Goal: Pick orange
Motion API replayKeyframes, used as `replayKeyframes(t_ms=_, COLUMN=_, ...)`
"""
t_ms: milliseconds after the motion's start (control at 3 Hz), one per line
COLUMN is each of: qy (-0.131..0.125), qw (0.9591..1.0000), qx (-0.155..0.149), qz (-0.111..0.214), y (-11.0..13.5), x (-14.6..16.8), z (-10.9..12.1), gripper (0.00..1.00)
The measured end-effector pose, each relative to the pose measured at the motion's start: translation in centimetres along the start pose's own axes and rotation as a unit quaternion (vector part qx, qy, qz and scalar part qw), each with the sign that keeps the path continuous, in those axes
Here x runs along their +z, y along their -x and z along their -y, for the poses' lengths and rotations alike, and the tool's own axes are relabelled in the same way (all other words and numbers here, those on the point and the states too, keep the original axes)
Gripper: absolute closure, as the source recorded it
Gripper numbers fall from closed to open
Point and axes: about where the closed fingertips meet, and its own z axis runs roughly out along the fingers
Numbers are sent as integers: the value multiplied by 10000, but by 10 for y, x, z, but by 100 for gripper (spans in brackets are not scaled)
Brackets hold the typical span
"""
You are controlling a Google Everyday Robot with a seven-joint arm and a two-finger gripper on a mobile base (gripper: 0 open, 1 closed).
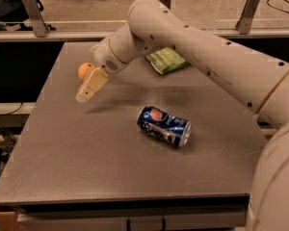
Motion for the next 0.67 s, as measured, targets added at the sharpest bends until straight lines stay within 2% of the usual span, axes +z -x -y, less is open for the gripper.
replayKeyframes(t_ms=333, qy=-165, qw=9996, qx=188, qz=113, y=-9, x=10, z=13, gripper=0)
replayKeyframes(t_ms=667, qy=-137, qw=9987, qx=399, qz=277, y=-13, x=22, z=20, gripper=17)
